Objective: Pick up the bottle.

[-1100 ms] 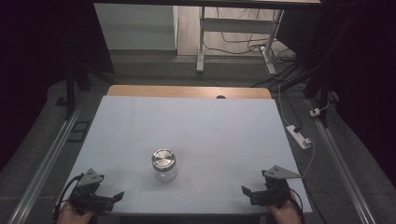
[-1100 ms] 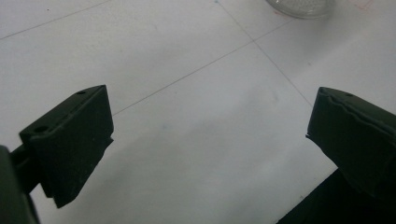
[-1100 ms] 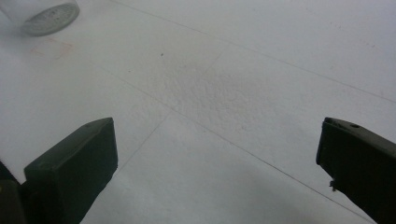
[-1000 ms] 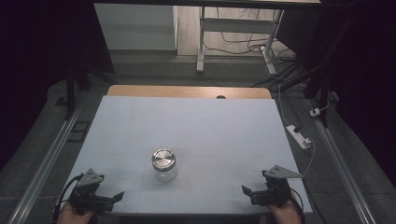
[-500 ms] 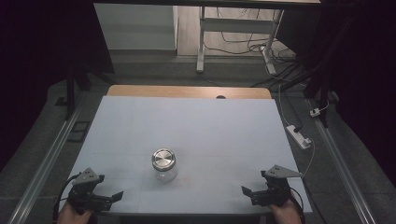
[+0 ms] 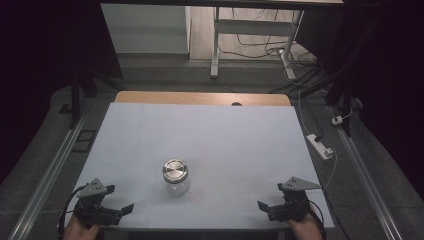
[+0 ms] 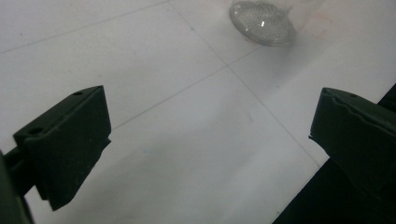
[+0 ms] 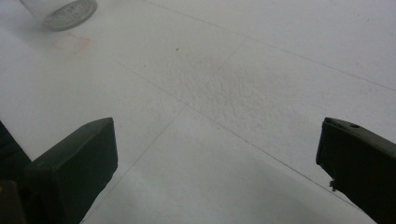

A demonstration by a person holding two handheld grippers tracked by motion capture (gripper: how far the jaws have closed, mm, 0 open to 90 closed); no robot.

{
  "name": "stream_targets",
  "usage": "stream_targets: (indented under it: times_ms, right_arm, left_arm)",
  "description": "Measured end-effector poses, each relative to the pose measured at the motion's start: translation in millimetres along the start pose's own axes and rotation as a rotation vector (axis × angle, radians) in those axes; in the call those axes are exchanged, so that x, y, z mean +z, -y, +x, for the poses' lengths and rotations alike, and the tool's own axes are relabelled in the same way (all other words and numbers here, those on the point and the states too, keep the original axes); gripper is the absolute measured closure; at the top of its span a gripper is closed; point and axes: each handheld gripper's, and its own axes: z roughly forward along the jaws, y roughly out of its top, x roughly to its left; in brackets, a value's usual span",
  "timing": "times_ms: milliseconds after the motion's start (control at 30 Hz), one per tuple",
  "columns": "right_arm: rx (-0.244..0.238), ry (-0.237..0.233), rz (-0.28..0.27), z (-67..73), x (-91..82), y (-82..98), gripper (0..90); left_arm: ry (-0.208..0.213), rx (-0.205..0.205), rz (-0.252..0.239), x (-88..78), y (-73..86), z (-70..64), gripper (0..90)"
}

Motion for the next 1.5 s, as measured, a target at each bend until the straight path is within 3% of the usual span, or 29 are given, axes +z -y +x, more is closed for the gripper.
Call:
stream_targets:
  times_ms: [467,833,1033,1200,1500]
  right_arm:
    - [-0.005,0.001,0.018,0.6,1.8,-0.6,0.0]
    - [-0.016,0.0,0.03,1.7,3.6,-1.0,0.0]
    - [-0.019,-0.006,0.036,1.9,4.3,-1.2,0.0]
    - [-0.023,-0.01,0.042,2.0,4.9,-1.4,0.0]
    - [-0.028,-0.012,0.05,2.0,5.5,-1.7,0.0]
  left_arm:
    - [0.084,0.048,-0.016,8.0,-12.4,-3.2,0.0]
    - [0.138,0.116,-0.04,24.0,-22.2,-7.4,0.0]
    - [0.181,0.11,-0.059,33.5,-27.4,-6.2,0.0]
    - [0.184,0.106,-0.065,41.9,-34.5,-8.8,0.0]
    - [0.203,0.15,-0.041,64.5,-52.4,-18.9,0.0]
